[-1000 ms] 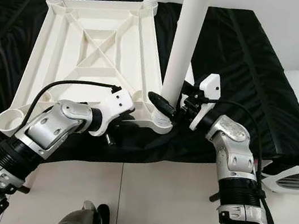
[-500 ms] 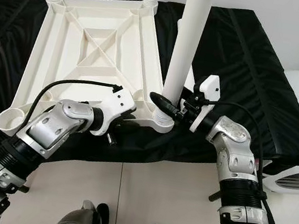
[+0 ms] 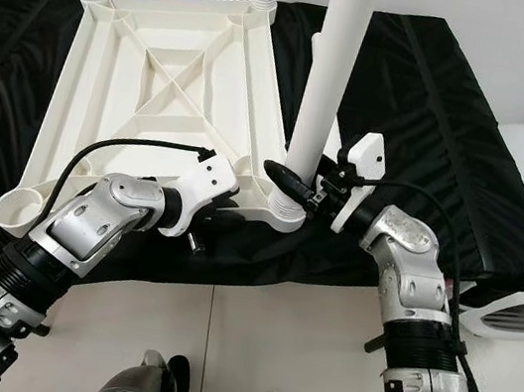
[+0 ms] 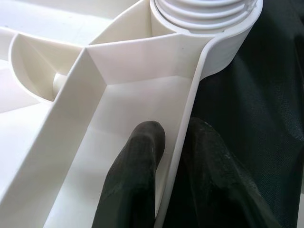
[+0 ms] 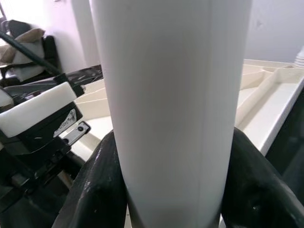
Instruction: Building children table
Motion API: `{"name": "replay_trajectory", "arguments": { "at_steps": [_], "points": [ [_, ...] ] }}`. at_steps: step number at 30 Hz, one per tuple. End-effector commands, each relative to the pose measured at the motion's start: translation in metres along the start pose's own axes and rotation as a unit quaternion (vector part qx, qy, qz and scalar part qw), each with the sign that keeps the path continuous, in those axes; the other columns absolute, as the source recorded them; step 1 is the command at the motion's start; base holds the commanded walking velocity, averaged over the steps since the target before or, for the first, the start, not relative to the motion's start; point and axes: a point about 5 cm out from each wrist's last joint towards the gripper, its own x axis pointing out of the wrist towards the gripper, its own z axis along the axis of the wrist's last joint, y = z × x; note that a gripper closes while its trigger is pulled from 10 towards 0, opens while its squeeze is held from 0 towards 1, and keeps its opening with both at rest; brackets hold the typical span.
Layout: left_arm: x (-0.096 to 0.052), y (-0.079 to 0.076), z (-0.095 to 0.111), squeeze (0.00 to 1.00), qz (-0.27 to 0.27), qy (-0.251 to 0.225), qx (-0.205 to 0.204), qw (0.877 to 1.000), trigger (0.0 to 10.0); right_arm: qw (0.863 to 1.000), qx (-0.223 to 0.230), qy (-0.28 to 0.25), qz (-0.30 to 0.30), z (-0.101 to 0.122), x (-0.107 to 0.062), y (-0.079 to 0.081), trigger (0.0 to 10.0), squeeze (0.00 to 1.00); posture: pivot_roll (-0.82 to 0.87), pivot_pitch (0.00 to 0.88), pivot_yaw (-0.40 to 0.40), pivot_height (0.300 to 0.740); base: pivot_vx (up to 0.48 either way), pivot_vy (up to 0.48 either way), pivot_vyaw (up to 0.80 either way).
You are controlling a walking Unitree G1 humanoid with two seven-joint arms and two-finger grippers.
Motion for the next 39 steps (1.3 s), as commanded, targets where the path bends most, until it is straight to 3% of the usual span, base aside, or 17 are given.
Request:
{"name": "replay_trajectory", "arguments": {
  "at_steps": [1, 8, 22, 30, 39],
  "points": [
    [-0.004, 0.002, -0.005, 0.00, 0.006, 0.002, -0.006, 1.000, 10.0, 0.999, 0.018, 0.019, -0.031, -0.010, -0.008, -0.003, 10.0, 0.00, -0.07, 0.179, 0.030, 0.740, 0.000, 0.000, 0.00],
    [-0.007, 0.002, -0.008, 0.00, 0.010, 0.003, -0.012, 1.000, 10.0, 0.995, 0.020, -0.002, -0.102, -0.010, -0.007, 0.002, 10.0, 0.00, -0.07, 0.171, 0.028, 0.740, 0.000, 0.000, 0.00],
    [-0.008, 0.001, -0.009, 0.00, 0.012, 0.005, -0.014, 1.000, 10.0, 0.984, 0.002, -0.021, -0.176, -0.008, -0.002, 0.022, 10.0, 0.00, -0.06, 0.172, 0.027, 0.740, 0.000, 0.000, 0.00],
    [-0.010, 0.000, -0.010, 0.00, 0.013, 0.007, -0.016, 1.000, 10.0, 0.959, 0.019, -0.012, -0.283, -0.015, 0.007, 0.038, 10.0, 0.00, -0.06, 0.183, 0.030, 0.740, 0.000, 0.000, 0.00],
    [-0.011, -0.001, -0.011, 0.00, 0.013, 0.009, -0.017, 1.000, 10.0, 0.944, 0.046, 0.000, -0.325, -0.023, 0.017, 0.056, 10.0, 0.00, -0.05, 0.189, 0.032, 0.740, 0.000, 0.000, 0.00]
  ]
}}
